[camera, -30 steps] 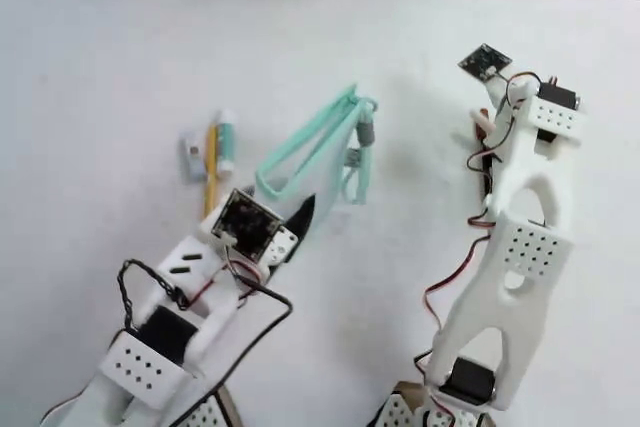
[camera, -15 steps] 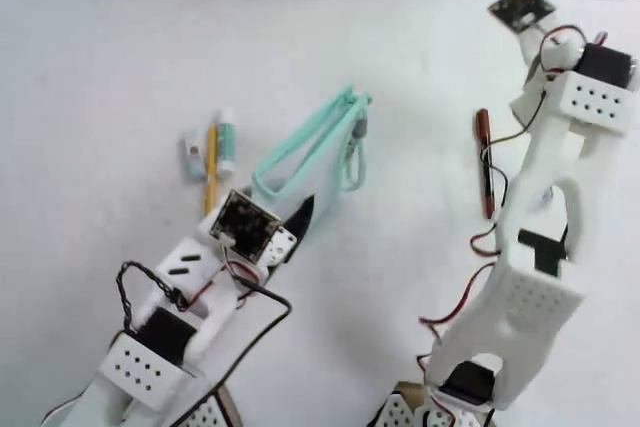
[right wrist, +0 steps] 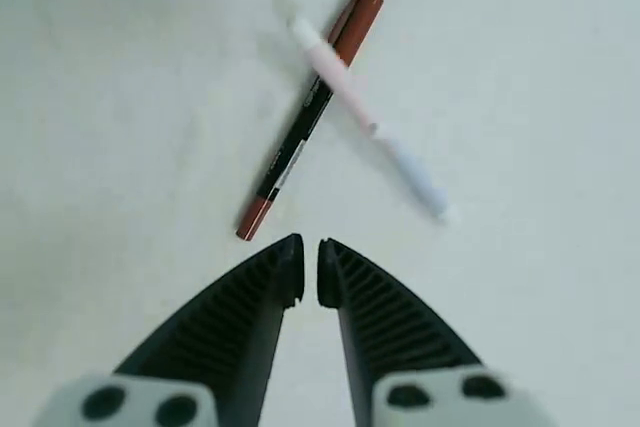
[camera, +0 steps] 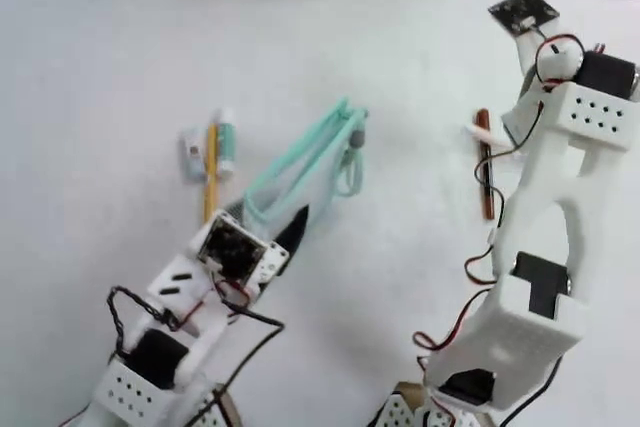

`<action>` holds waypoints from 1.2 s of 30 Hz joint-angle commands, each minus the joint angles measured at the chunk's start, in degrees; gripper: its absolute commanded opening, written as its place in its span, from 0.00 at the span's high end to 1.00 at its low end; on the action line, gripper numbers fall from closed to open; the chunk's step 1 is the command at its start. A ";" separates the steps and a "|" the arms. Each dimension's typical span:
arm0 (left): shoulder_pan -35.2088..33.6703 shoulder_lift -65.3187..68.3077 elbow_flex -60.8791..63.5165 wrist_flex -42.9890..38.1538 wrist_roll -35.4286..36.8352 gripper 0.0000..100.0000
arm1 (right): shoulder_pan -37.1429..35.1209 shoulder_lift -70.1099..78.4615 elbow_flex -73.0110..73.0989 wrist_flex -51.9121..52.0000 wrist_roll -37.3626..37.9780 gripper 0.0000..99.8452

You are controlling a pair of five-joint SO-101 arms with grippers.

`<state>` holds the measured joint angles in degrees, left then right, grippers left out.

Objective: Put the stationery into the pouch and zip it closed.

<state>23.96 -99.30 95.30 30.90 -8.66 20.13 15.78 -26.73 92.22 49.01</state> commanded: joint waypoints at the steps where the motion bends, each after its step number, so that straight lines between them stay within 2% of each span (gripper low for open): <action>1: -0.57 -4.35 -0.18 3.78 0.53 0.84 | 4.18 0.13 5.36 -4.97 8.97 0.84; 4: -0.57 -5.14 -0.09 4.66 0.53 0.84 | 6.64 0.92 11.52 -14.81 13.98 0.77; 8: -0.40 -5.14 0.09 4.57 0.53 0.84 | 6.73 4.09 17.32 -29.05 18.37 0.77; 15: -0.57 -5.14 0.09 4.57 0.53 0.84 | 4.26 13.76 10.46 -39.60 19.52 0.77; 23: -0.40 -5.14 0.09 4.48 0.53 0.84 | 3.38 32.13 -11.16 -38.37 19.52 0.77; 30: -0.57 -5.14 0.09 4.40 0.53 0.85 | 3.74 49.45 -32.70 -28.09 19.96 0.78; 36: -0.31 -5.14 0.09 4.40 0.53 0.85 | 3.12 59.74 -48.79 -12.97 29.71 0.99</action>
<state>23.96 -103.87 95.74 35.30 -8.66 23.91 71.87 -69.10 73.05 74.59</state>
